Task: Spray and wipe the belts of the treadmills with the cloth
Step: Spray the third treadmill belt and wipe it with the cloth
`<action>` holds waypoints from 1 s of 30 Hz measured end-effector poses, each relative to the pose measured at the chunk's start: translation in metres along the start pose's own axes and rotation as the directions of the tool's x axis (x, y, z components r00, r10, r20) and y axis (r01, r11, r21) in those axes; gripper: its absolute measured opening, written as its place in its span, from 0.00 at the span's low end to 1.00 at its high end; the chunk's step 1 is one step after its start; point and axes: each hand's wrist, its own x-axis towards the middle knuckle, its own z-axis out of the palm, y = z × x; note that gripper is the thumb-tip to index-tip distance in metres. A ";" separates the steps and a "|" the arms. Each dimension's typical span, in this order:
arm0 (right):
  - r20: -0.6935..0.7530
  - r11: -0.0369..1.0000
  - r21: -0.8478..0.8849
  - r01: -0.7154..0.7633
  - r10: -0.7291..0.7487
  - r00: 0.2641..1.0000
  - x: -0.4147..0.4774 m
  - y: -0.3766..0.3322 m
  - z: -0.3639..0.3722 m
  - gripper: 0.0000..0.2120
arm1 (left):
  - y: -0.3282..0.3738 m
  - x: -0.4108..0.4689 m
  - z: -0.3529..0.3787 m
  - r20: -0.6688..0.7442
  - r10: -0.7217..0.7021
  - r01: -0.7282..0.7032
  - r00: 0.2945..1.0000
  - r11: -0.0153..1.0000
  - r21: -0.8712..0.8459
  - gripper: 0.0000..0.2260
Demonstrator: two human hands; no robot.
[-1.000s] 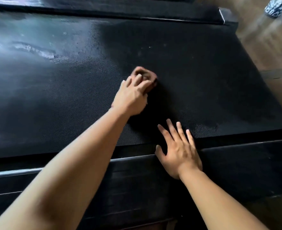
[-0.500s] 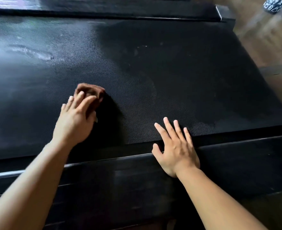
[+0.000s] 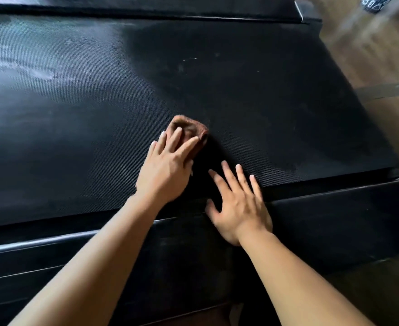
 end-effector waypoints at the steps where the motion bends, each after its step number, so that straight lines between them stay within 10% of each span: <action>1: -0.010 1.000 0.001 0.002 -0.002 1.000 0.000 0.000 0.000 0.35 | -0.003 -0.014 -0.001 -0.001 -0.002 0.002 1.000 1.000 0.016 0.25; 16: -0.044 0.999 0.034 0.008 -0.007 0.999 -0.001 0.000 0.002 0.36 | -0.092 0.005 -0.038 -0.149 -0.383 0.382 0.912 0.924 -0.039 0.26; 30: -0.028 1.000 0.019 0.004 -0.003 1.000 0.000 0.001 0.002 0.38 | 0.006 -0.027 0.002 0.012 0.033 -0.032 0.999 0.999 -0.034 0.26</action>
